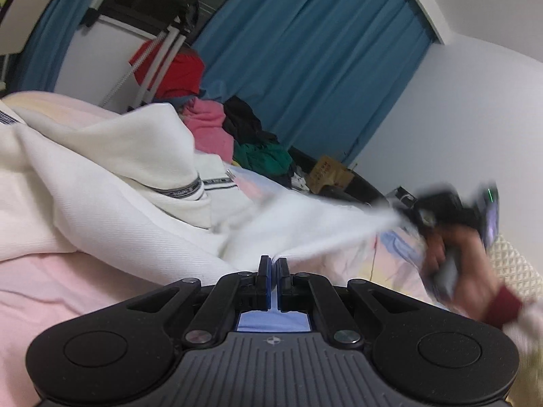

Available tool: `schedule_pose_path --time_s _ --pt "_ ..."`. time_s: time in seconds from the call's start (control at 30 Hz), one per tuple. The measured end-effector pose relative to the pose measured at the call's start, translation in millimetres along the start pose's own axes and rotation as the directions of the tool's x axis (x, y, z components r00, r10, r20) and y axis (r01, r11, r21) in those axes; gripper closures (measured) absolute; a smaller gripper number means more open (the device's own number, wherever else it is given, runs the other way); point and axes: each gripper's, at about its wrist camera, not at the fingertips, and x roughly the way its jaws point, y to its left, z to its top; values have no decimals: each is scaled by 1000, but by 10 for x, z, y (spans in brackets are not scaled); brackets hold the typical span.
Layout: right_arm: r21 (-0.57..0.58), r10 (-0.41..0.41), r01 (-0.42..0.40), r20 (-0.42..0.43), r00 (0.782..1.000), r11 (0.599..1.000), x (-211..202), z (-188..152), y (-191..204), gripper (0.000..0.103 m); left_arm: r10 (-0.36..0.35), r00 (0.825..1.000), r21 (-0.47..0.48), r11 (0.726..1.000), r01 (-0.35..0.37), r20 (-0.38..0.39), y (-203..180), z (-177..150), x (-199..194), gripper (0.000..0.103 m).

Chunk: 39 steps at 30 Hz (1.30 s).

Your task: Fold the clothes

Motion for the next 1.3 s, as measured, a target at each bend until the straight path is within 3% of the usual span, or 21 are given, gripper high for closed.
schedule_pose_path --time_s 0.03,0.17,0.33,0.4,0.47,0.57,0.7,0.8,0.87,0.9,1.03,1.13,1.2,1.23,1.3 --pt "31 -12 11 14 1000 999 -135 24 -180 97 12 1000 9 1000 -12 -4 -99 -28 -2 100" --pt "192 -1 30 -149 989 981 -183 -203 -650 94 83 996 59 995 -81 -37 -187 -45 -30 100" --pt "398 67 76 -332 941 914 -189 -475 -1182 90 189 975 86 980 -179 -118 -488 -193 104 100" --pt "478 127 66 -360 924 876 -94 -579 -1253 70 211 968 89 976 -199 -140 -500 -235 130 100" --pt "522 157 67 -373 914 850 -31 -679 -1293 36 224 962 86 973 -213 -156 -500 -266 167 100" --pt "534 118 145 -427 896 833 75 -794 -1346 35 232 957 74 972 -222 -173 -486 -292 195 100" --pt "515 82 165 -423 902 841 244 -810 -1364 40 233 955 53 973 -227 -186 -477 -291 186 100" --pt "452 11 182 -390 921 873 390 -736 -1359 64 233 952 41 972 -230 -200 -443 -303 185 100" --pt "407 -43 205 -373 927 890 476 -701 -1390 88 224 954 35 975 -222 -199 -441 -306 191 100" --pt "385 -69 217 -364 929 897 518 -684 -1406 93 218 956 33 976 -215 -196 -444 -304 196 100" --pt "339 -74 168 -273 959 926 541 -523 -1493 95 172 970 41 985 -167 -173 -492 -299 201 100" --pt "325 -39 71 -102 994 943 338 -334 -1456 95 123 981 57 992 -116 -150 -555 -299 194 99" --pt "310 -61 48 33 998 950 124 -226 -1467 96 91 985 81 994 -80 -146 -621 -327 228 98" --pt "308 -88 63 70 994 949 36 -200 -1492 96 84 985 100 993 -69 -148 -665 -351 266 97" --pt "294 -189 172 31 981 940 -3 -204 -1564 95 91 983 133 989 -70 -162 -716 -398 358 97"
